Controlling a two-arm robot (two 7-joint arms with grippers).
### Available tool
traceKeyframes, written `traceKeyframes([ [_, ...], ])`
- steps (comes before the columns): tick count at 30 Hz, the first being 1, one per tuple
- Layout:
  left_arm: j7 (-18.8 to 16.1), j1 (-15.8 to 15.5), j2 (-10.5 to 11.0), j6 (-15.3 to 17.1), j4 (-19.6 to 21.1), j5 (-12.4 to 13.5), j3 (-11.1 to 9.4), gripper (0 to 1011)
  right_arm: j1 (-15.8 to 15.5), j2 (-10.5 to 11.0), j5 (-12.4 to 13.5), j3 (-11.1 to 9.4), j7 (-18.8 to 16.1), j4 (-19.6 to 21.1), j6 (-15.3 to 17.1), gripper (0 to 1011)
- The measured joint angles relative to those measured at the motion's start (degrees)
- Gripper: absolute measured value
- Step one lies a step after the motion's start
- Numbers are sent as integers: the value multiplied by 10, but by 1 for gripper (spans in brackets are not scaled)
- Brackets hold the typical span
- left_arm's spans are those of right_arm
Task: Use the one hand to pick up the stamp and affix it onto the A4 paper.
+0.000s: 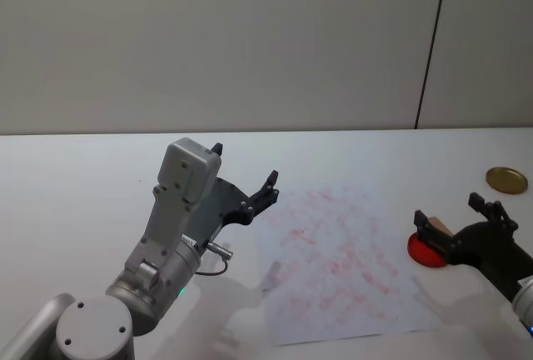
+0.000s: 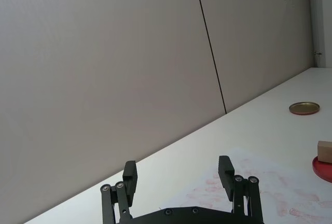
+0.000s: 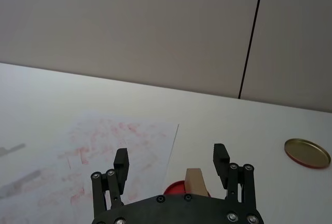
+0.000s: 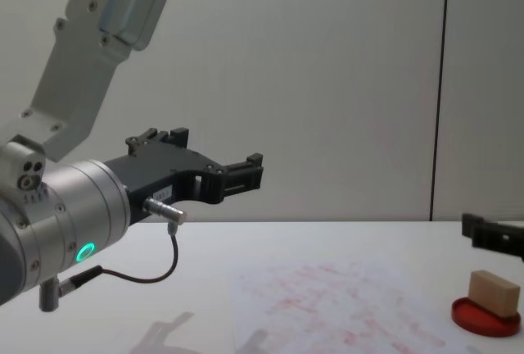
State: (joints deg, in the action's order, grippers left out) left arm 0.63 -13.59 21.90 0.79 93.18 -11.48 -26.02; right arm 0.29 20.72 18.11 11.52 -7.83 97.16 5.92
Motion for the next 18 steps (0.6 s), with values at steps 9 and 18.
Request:
traceKeyframes([
  [9,0,0,0,0,0,0,0,993,13,-2,-5,-1,-11,-34,13,1001],
  [18,0,0,0,0,0,0,0,993,24,-7,-12,-1,-14,-63,21,1001],
])
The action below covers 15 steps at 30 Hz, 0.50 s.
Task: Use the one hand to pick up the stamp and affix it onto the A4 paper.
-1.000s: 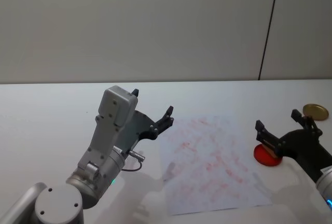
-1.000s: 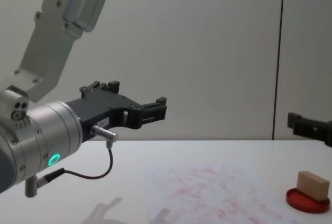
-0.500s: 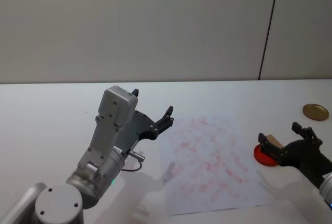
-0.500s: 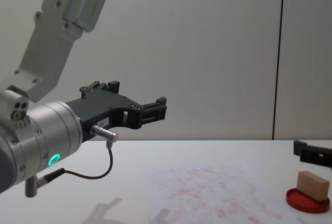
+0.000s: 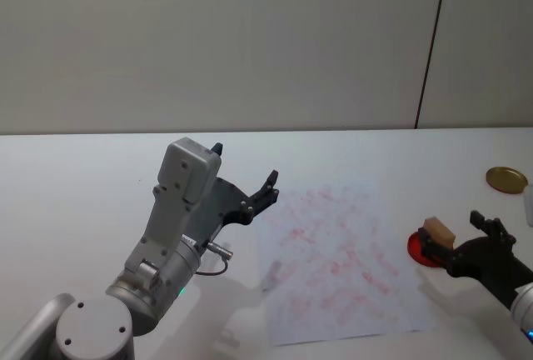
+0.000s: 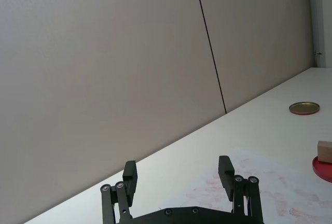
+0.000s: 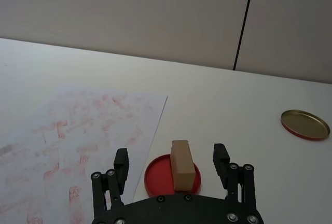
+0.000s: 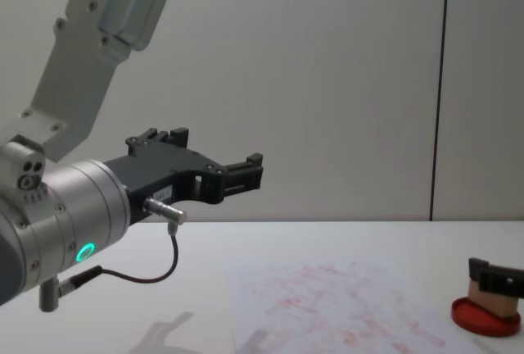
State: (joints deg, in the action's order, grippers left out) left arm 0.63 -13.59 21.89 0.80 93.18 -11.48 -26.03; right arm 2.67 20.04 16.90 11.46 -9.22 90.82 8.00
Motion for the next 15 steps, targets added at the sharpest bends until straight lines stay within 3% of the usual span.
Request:
traceKeyframes([
  [15,0,0,0,0,0,0,0,993,19,-8,-3,2,-11,-41,10,1001],
])
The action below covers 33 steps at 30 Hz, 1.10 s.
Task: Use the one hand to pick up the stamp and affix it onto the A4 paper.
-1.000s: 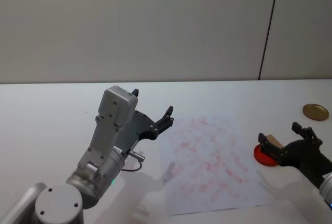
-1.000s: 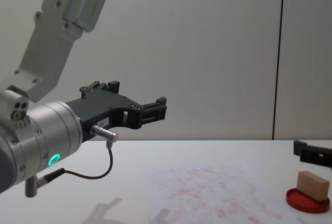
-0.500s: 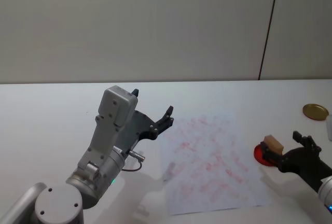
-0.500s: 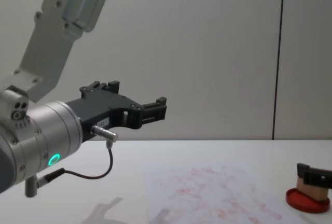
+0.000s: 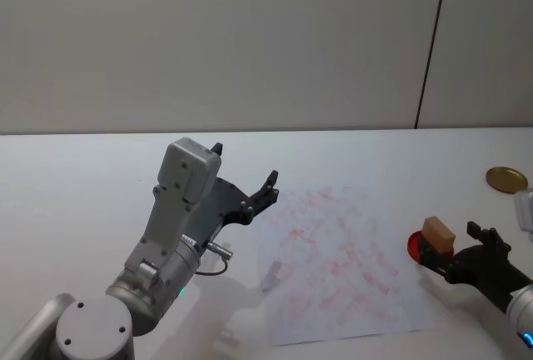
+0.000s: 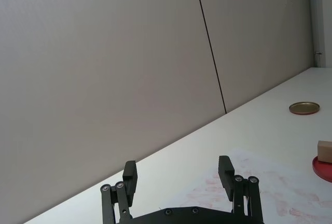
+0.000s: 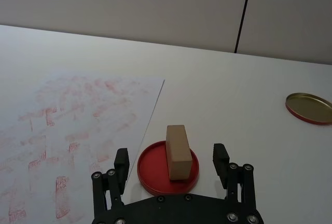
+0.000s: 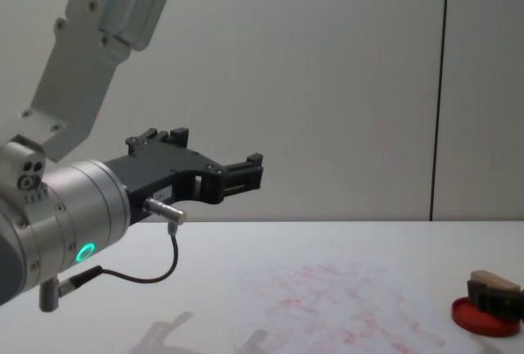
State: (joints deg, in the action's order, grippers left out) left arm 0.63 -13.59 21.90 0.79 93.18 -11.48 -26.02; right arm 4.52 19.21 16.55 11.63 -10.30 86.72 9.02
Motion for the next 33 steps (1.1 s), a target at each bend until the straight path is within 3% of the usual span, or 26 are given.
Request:
traceKeyframes([
  [10,0,0,0,0,0,0,0,993,10,-6,0,1,-5,-21,0,813],
  [11,0,0,0,0,0,0,0,993,11,-6,0,1,-5,-22,0,740],
  [14,0,0,0,0,0,0,0,993,14,-7,-1,1,-6,-29,-1,684],
  [28,0,0,0,0,0,0,0,993,22,-11,-4,1,-11,-48,-6,234],
  [33,0,0,0,0,0,0,0,993,22,-11,-9,1,-11,-50,-14,213],
])
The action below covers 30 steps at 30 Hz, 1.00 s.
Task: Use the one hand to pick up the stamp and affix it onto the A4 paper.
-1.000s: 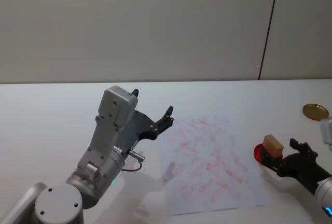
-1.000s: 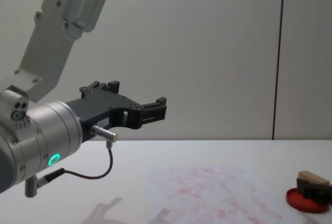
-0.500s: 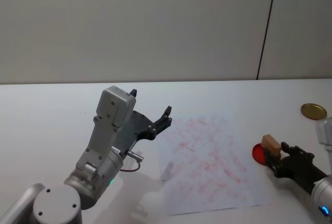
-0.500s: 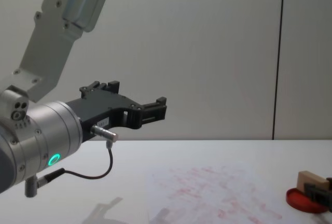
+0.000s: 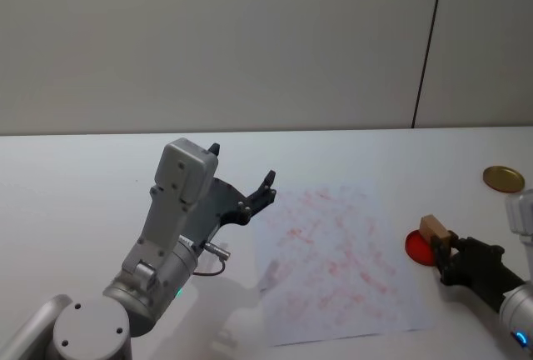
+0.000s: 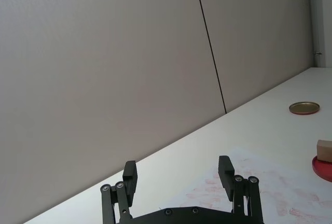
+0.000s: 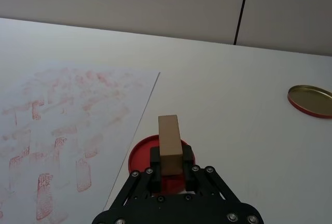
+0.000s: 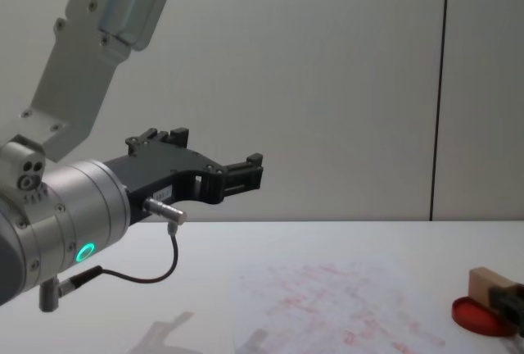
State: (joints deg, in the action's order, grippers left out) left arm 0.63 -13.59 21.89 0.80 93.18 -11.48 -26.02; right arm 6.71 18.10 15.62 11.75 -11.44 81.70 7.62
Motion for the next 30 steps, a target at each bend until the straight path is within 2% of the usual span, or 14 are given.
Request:
traceKeyframes([
  [9,0,0,0,0,0,0,0,993,-3,0,-17,3,-8,10,-25,214],
  [17,0,0,0,0,0,0,0,993,-11,0,-21,10,-34,38,-41,214],
  [30,0,0,0,0,0,0,0,993,-33,-3,-14,30,-89,82,-32,214],
])
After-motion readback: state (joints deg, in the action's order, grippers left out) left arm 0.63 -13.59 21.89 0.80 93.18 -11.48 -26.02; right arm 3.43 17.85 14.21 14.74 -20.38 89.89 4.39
